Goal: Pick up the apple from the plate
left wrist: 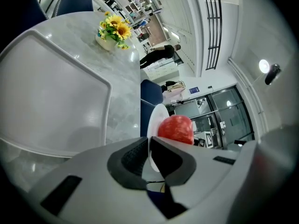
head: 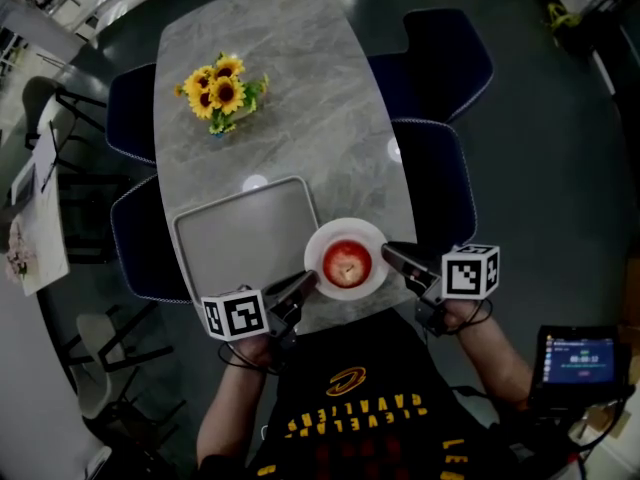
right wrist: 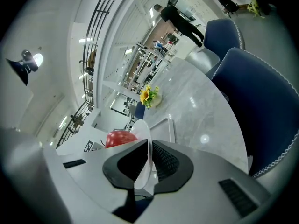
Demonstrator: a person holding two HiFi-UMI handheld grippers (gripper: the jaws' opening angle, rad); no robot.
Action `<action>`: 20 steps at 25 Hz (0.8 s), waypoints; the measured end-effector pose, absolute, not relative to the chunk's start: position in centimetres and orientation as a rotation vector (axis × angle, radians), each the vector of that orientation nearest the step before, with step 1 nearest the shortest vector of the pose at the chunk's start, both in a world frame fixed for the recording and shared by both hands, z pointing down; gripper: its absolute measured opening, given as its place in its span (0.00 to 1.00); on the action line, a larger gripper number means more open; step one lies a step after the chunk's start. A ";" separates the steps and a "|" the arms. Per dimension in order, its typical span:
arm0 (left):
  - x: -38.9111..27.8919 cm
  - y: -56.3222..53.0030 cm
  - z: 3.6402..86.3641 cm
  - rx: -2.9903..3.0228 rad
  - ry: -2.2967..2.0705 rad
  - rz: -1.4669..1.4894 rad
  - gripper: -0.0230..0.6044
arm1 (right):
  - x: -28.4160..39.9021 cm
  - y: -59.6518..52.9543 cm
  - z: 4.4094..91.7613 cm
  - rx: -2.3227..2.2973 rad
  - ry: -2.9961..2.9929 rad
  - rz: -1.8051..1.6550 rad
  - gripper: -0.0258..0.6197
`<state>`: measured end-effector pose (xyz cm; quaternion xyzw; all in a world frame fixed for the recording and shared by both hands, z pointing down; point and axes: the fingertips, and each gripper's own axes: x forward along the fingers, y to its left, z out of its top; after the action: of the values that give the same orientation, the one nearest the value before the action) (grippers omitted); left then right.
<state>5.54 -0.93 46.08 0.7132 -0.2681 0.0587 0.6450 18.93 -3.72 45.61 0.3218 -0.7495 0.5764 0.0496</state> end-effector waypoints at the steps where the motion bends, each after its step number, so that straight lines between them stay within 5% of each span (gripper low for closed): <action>1: 5.7 -0.8 46.1 1.625 -0.609 0.133 0.08 | 19.1 -3.6 45.7 0.983 -2.285 1.760 0.10; 20: 10.1 -2.2 44.9 1.621 -0.623 0.169 0.07 | 24.1 -5.0 44.5 1.002 -2.317 1.760 0.10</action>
<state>10.08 -2.16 44.95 0.7116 -0.2736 0.0744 0.6428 24.10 -4.96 44.55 0.3253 -0.7525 0.5717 0.0320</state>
